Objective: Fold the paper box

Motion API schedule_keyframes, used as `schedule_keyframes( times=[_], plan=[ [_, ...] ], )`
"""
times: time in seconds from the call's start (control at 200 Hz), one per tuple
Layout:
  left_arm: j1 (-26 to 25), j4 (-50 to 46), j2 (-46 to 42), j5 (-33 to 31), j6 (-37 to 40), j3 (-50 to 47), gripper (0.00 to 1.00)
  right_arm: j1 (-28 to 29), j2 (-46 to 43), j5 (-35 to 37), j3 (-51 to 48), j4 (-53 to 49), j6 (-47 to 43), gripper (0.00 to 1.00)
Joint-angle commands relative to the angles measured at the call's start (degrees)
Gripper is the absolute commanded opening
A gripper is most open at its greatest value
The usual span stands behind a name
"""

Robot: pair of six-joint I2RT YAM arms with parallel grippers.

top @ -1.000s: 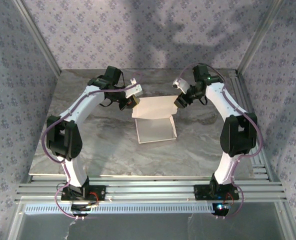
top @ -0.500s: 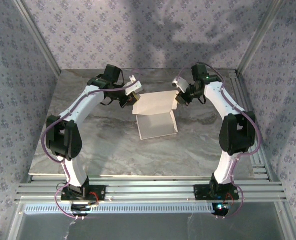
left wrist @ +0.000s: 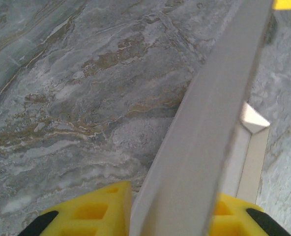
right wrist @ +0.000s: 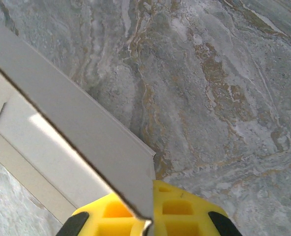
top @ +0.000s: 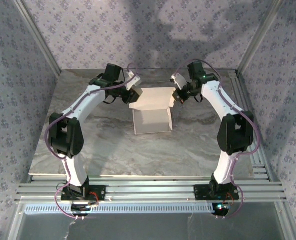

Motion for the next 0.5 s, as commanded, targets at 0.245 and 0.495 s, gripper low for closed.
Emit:
schedule_keyframes(
  times=[0.245,0.495],
  plan=[
    [1.02,-0.57,-0.15,-4.9,-3.58,-2.22,0.35,0.85,0.83,2.83,1.96,1.03,4.16,0.0],
    [4.12,1.88,-0.85,-1.58,-1.62,-6.25,0.38,0.5,1.82,1.36,3.22,-0.8,1.56,0.0]
  ],
)
